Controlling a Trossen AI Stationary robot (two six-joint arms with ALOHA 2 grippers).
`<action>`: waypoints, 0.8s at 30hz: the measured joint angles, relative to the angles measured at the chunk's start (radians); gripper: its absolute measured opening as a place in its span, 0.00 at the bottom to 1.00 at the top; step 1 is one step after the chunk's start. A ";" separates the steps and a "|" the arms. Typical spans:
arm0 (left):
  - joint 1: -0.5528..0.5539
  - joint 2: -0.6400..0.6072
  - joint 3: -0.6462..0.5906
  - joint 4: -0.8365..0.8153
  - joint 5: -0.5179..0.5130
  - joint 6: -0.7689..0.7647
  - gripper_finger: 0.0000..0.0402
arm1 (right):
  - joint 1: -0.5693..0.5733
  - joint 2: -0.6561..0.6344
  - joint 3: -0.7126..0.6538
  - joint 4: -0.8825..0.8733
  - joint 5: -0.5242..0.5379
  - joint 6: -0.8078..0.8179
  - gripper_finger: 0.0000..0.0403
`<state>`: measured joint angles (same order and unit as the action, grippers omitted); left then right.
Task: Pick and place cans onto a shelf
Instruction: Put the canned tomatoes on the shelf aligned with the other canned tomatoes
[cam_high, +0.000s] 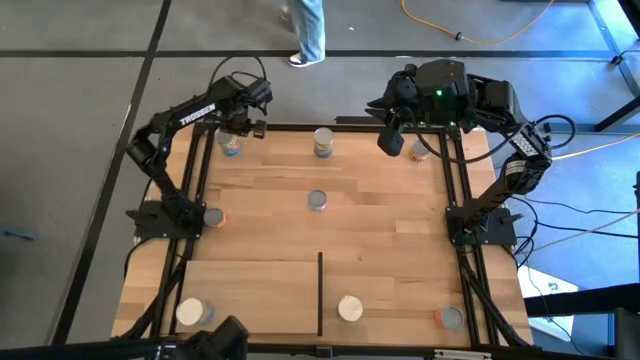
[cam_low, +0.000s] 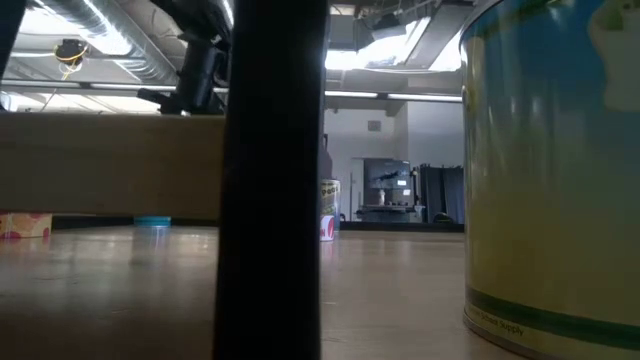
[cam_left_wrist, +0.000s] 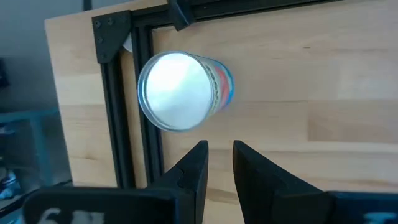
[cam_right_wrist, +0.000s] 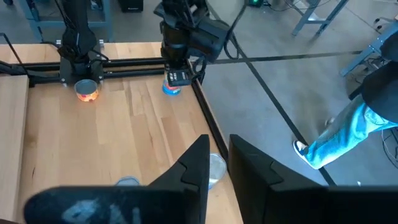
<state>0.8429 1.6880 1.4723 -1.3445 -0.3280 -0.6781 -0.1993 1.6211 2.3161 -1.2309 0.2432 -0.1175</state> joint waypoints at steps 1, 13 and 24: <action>0.003 0.005 0.000 0.001 -0.002 0.000 0.17 | 0.000 0.000 0.000 -0.002 0.000 -0.003 0.16; 0.055 0.035 0.000 0.001 0.001 0.007 0.17 | 0.000 0.000 0.000 -0.003 0.000 -0.025 0.16; 0.081 0.035 0.000 0.002 0.008 0.010 0.17 | 0.000 0.000 0.000 -0.002 0.000 -0.027 0.16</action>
<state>0.9239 1.7229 1.4723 -1.3426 -0.3199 -0.6678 -0.1993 1.6207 2.3161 -1.2331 0.2432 -0.1446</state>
